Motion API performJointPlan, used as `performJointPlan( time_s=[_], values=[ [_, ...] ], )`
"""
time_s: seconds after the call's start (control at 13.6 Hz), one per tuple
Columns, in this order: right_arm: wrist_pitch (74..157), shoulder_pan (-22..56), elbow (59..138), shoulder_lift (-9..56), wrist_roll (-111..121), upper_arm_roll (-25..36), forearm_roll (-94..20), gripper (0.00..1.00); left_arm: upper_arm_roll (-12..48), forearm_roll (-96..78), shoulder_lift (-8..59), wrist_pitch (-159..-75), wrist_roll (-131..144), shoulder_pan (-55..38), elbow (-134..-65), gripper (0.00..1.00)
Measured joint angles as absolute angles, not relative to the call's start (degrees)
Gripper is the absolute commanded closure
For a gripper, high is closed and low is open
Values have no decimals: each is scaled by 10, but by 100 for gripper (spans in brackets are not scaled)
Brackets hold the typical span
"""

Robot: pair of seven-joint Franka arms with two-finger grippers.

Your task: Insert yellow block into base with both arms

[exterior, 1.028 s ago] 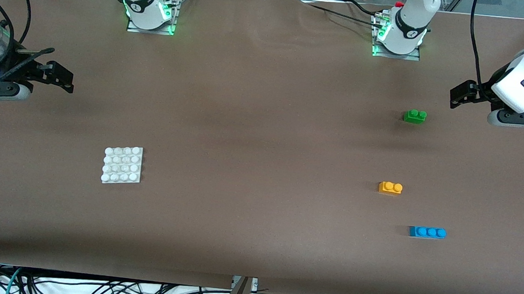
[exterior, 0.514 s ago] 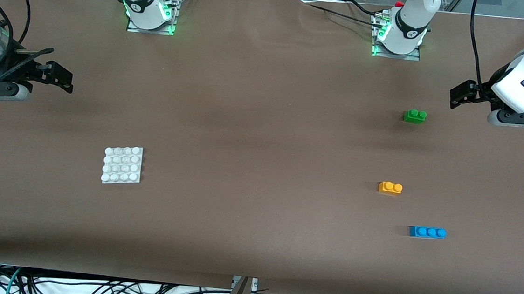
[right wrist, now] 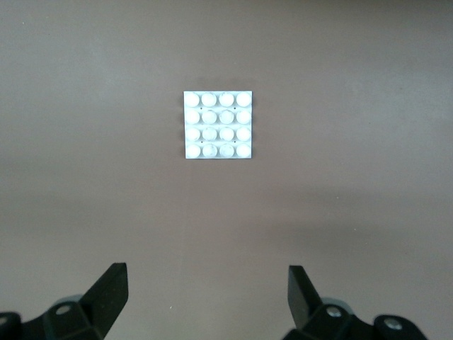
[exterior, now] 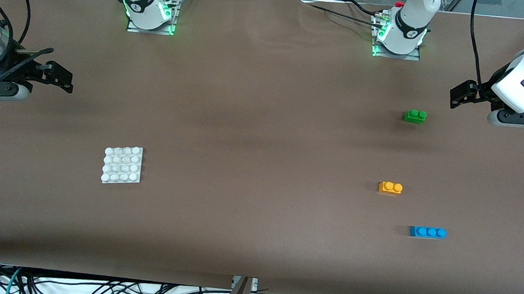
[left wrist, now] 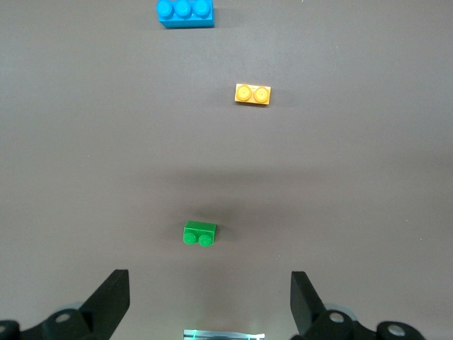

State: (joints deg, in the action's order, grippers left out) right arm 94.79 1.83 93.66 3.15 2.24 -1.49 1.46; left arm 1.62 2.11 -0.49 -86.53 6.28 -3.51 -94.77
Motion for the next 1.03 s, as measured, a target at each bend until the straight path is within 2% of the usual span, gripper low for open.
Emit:
performJointPlan(
  time_s=[0.66, 1.03],
  values=[
    [967, 7, 939, 55, 26, -11, 15, 0, 16, 21, -5, -865, 63, -35, -948, 0],
    [1094, -8, 956, 155, 37, 2, 16, 0, 16, 21, -5, -865, 63, -35, -947, 0]
  ],
)
